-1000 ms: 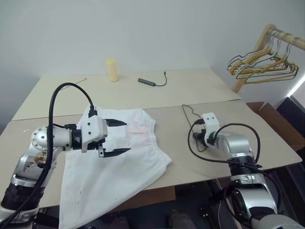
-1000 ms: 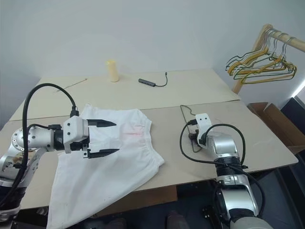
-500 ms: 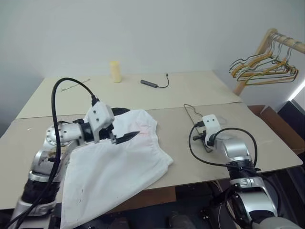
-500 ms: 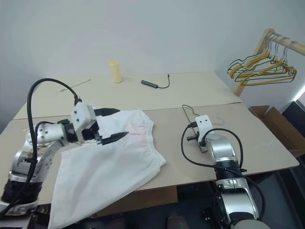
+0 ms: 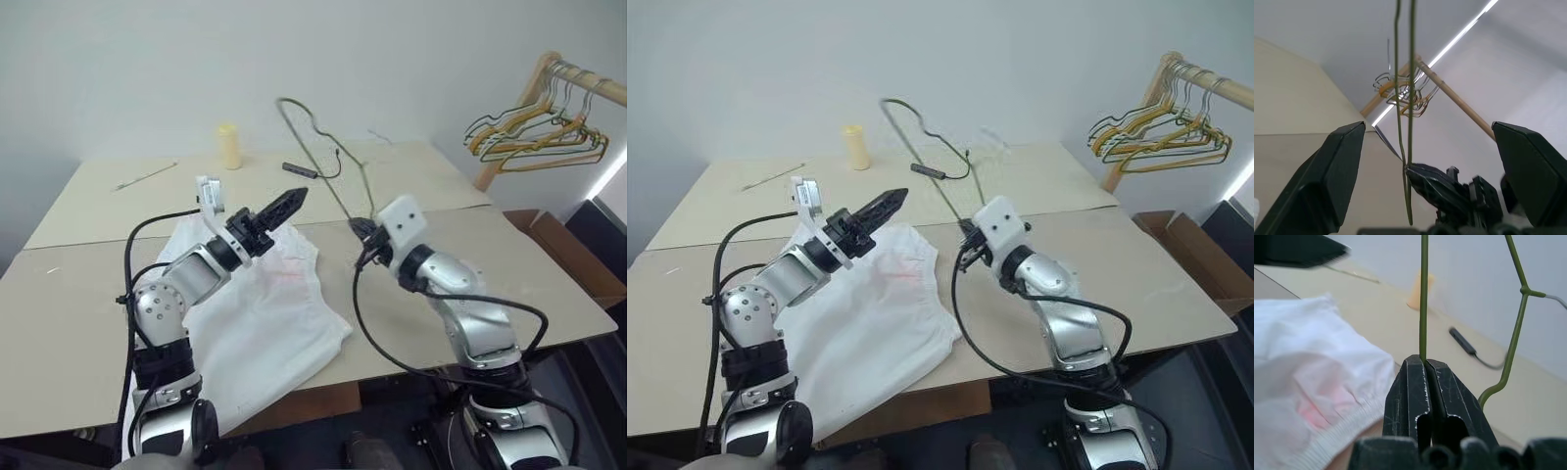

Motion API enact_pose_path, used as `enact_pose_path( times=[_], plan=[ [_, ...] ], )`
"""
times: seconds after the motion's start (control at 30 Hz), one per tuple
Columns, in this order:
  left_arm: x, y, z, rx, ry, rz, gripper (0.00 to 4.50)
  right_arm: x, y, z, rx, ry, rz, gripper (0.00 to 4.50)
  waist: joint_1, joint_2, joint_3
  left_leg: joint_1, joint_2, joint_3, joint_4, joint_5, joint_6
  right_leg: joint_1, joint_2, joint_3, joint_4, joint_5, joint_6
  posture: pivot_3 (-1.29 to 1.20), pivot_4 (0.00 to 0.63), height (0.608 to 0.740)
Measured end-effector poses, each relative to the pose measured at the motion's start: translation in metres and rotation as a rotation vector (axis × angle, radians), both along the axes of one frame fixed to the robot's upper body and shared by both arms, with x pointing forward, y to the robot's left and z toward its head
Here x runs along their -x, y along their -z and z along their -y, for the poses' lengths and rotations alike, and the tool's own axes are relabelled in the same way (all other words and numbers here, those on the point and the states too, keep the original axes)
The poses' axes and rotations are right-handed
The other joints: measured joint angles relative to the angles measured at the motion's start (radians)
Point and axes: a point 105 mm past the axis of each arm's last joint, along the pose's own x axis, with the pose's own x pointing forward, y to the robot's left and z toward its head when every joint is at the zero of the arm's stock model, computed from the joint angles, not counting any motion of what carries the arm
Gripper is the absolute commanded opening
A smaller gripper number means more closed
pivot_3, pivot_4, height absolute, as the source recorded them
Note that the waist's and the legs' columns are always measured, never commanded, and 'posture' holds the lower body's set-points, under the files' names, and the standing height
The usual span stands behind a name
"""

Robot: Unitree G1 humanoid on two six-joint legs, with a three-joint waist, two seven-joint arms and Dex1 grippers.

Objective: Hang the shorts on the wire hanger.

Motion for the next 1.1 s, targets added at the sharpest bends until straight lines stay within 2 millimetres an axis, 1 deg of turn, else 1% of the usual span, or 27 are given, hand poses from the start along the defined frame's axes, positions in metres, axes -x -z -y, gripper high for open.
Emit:
enact_pose_path(
  times=[0.07, 0.2, 0.33, 0.43, 0.47, 0.6, 0.67, 0.7, 0.87, 1.0, 1.1],
  plan=[
    [-0.002, -0.004, -0.002, 0.010, -0.018, 0.009, 4.50, 0.007, -0.003, -0.008, 0.005, -0.039, 0.032, 0.02, 0.002, 0.000, 0.000, 0.000, 0.000, 0.002, 0.000, 0.000, 0.000, 0.001, 0.000, -0.001, -0.001, 0.001, -0.002, -0.05, 0.000, 0.740],
    [-0.006, -0.006, -0.007, 0.020, -0.075, 0.007, 4.50, 0.012, 0.004, -0.015, 0.044, -0.075, 0.042, 0.02, 0.004, 0.000, 0.000, 0.000, 0.000, 0.002, 0.000, 0.000, 0.000, 0.001, 0.000, -0.001, -0.002, 0.001, -0.003, -0.04, 0.000, 0.740],
    [-0.010, -0.006, -0.011, 0.005, -0.115, 0.001, 3.62, 0.012, 0.009, -0.016, 0.071, -0.075, 0.040, 0.00, 0.006, 0.000, 0.000, -0.001, 0.000, 0.002, 0.000, 0.000, 0.000, 0.001, 0.000, -0.001, -0.002, 0.001, -0.003, -0.03, 0.000, 0.740],
    [-0.013, -0.005, -0.016, 0.000, -0.162, -0.007, 2.52, 0.011, 0.012, -0.014, 0.084, -0.064, 0.040, 0.00, 0.008, 0.000, 0.000, -0.001, 0.000, 0.002, 0.000, 0.000, 0.000, 0.001, 0.000, -0.002, -0.003, 0.001, -0.003, -0.03, 0.000, 0.740],
    [-0.014, -0.005, -0.017, 0.012, -0.173, -0.014, 2.25, 0.010, 0.012, -0.014, 0.089, -0.060, 0.043, 0.00, 0.009, 0.000, 0.000, -0.001, 0.000, 0.002, 0.000, 0.000, 0.000, 0.001, 0.000, -0.002, -0.004, 0.001, -0.003, -0.03, 0.000, 0.740],
    [-0.019, 0.000, -0.017, 0.055, -0.189, -0.068, 0.88, 0.006, 0.018, -0.014, 0.109, -0.040, 0.045, 0.00, 0.017, 0.000, 0.000, -0.001, 0.000, 0.002, 0.000, 0.000, 0.000, 0.002, 0.000, -0.002, -0.006, 0.002, -0.003, -0.03, 0.000, 0.740],
    [-0.021, 0.000, -0.018, 0.062, -0.202, -0.072, 0.21, 0.005, 0.021, -0.014, 0.129, -0.035, 0.055, 0.00, 0.023, 0.000, 0.000, -0.002, 0.000, 0.002, 0.000, 0.000, 0.000, 0.002, 0.000, -0.002, -0.007, 0.002, -0.003, -0.02, 0.000, 0.740],
    [-0.021, -0.001, -0.018, 0.065, -0.203, -0.072, 0.04, 0.004, 0.021, -0.014, 0.134, -0.034, 0.061, 0.00, 0.027, 0.000, 0.000, -0.002, 0.000, 0.002, 0.000, 0.000, 0.000, 0.002, 0.000, -0.003, -0.008, 0.002, -0.003, -0.02, 0.000, 0.740],
    [-0.022, -0.002, -0.017, 0.059, -0.208, -0.063, 0.04, 0.003, 0.020, -0.014, 0.162, -0.029, 0.106, 0.00, 0.036, 0.000, 0.000, -0.003, 0.000, 0.002, -0.001, 0.000, 0.000, 0.002, 0.000, -0.004, -0.009, 0.002, -0.003, -0.02, 0.000, 0.740],
    [-0.022, -0.003, -0.018, 0.017, -0.222, -0.030, 0.00, 0.005, 0.019, -0.014, 0.194, -0.037, 0.150, 1.09, 0.038, 0.000, 0.000, -0.003, 0.000, 0.002, -0.001, 0.000, 0.000, 0.002, 0.000, -0.004, -0.010, 0.002, -0.003, -0.03, 0.000, 0.740],
    [-0.021, 0.000, -0.019, -0.011, -0.234, -0.005, 0.00, 0.005, 0.017, -0.013, 0.221, -0.037, 0.185, 2.16, 0.037, 0.000, 0.000, -0.003, 0.000, 0.002, -0.001, 0.000, 0.000, 0.002, 0.000, -0.004, -0.010, 0.002, -0.003, -0.03, 0.000, 0.740]
  ],
)
